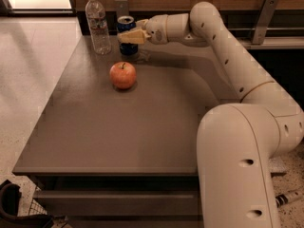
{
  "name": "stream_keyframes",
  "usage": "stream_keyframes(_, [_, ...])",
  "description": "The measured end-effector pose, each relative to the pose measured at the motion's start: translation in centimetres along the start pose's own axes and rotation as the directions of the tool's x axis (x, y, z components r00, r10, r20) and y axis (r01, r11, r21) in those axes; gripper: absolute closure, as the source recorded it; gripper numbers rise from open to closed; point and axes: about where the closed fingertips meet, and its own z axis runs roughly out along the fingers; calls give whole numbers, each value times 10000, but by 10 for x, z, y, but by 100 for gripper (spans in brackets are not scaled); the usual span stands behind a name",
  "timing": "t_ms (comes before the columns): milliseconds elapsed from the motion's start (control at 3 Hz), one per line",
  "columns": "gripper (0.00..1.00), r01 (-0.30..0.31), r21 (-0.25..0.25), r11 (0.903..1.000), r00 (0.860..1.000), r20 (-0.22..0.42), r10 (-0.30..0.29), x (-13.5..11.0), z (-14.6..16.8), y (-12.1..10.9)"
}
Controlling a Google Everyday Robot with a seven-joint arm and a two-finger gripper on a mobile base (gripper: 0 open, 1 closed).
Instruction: Move pepsi can near water bottle
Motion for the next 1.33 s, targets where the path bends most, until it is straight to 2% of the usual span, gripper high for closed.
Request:
stream_keyframes(333, [100, -314, -10, 9995, 9990, -309, 313, 14, 15, -2])
stream_keyframes(667, [83, -318, -59, 9995, 9990, -301, 316, 14, 18, -1])
stream_keyframes(1000, [52, -329, -132, 9994, 9990, -302, 325, 15, 23, 1])
stream_keyframes(1333, [29, -338, -173, 9993, 9990, -304, 333, 15, 26, 3])
